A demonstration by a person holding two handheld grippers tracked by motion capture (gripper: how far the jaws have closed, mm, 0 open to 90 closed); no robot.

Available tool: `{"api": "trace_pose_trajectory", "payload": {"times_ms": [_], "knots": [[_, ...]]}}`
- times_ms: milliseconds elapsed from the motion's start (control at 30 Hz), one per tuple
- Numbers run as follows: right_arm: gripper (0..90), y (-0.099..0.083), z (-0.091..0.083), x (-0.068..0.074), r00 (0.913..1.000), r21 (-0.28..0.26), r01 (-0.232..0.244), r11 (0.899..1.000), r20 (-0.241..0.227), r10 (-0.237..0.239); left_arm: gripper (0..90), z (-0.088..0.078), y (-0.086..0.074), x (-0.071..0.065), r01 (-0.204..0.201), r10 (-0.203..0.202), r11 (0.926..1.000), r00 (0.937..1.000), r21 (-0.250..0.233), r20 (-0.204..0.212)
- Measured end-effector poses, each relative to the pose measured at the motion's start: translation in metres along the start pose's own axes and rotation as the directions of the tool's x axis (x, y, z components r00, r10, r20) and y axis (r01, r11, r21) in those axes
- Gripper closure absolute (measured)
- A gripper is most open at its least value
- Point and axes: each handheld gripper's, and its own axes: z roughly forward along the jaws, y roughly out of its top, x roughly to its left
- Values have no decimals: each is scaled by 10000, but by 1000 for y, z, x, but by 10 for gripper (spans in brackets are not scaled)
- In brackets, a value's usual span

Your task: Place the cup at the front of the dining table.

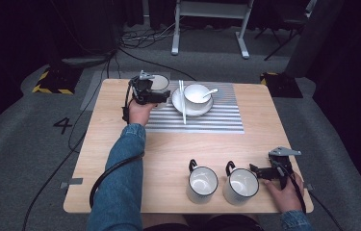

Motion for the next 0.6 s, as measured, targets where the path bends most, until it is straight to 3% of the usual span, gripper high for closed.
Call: {"api": "trace_pose_trajectory", "payload": {"times_ms": [200,233,333,400,600], "knots": [[18,0,0,0,10000,-10,12,10000,1,-12,23,15,-15,3,309,-310,9984,9995,468,18],[18,0,0,0,10000,-10,13,10000,1,-13,23,19,-18,2,549,-549,9975,9985,436,-6],[17,0,0,0,10000,1,-9,10000,0,9,22,23,-21,3,448,-442,9974,9990,564,-103],[17,0,0,0,10000,-2,-4,10000,-1,4,23,29,-25,0,203,-196,9953,9998,946,-85],[18,0,0,0,10000,-8,9,10000,-1,-9,23,37,-32,-1,252,-257,9926,9997,1185,26]]}}
